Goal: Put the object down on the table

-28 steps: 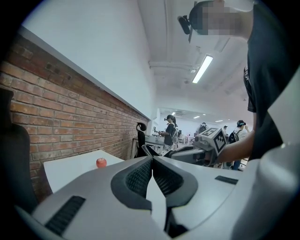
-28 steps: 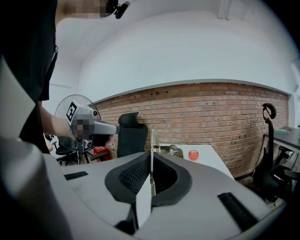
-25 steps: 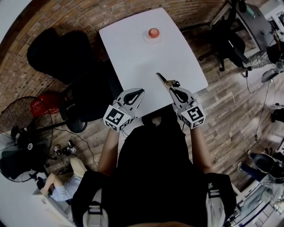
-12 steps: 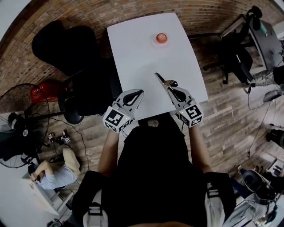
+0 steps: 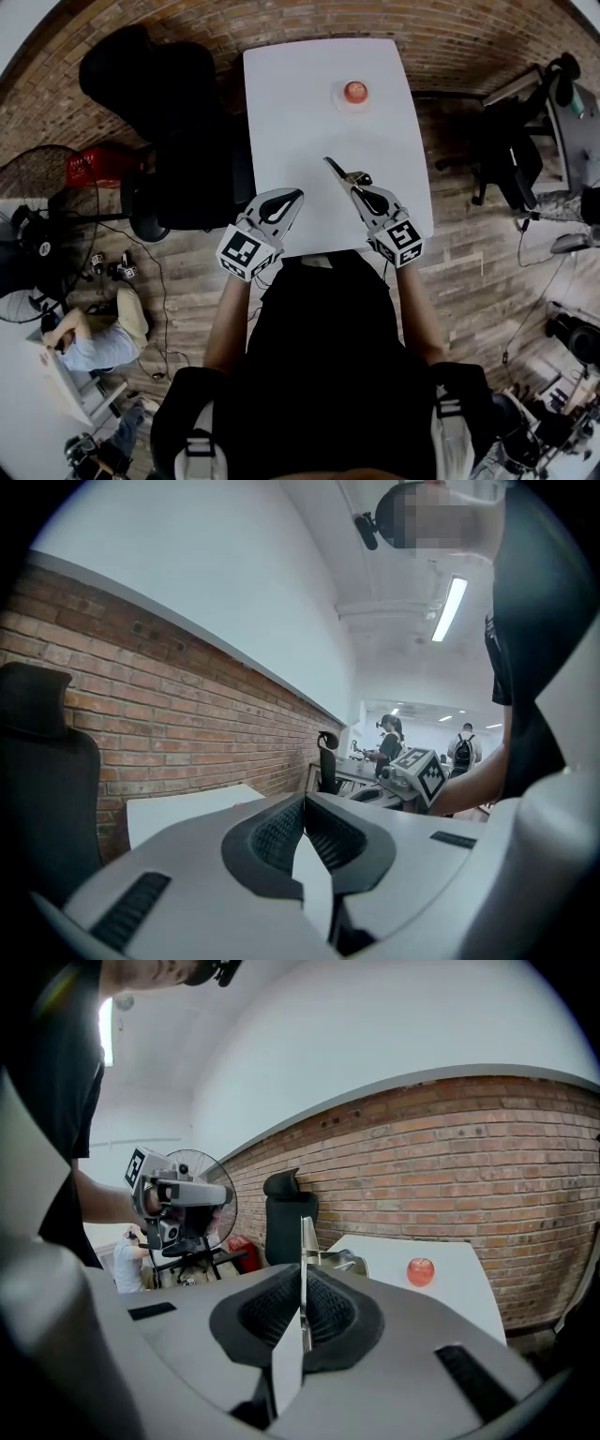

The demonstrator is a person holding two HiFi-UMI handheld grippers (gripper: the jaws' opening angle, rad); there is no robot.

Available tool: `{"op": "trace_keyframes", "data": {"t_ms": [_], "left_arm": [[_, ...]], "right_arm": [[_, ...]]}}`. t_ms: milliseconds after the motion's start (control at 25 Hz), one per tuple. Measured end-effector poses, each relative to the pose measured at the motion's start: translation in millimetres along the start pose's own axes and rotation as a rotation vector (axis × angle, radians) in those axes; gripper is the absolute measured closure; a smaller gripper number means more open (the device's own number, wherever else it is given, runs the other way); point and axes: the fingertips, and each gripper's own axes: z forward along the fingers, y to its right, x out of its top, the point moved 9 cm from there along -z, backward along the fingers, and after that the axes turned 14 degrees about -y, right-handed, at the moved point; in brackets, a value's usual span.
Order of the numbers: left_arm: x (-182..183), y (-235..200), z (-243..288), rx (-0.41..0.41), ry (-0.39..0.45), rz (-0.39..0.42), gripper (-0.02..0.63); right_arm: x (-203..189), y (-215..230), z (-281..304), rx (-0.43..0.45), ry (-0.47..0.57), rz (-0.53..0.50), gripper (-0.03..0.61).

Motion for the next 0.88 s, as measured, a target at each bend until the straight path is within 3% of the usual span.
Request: {"op": "trace_keyframes", "data": {"t_ms": [880], "left_arm": [[-4.7,18.0,16.5,0.193,-0.01,-0.106,0.592]], "right_arm": [[-24.6,57.4,50.5,0.177,-0.144,-0.11,0.58]]}}
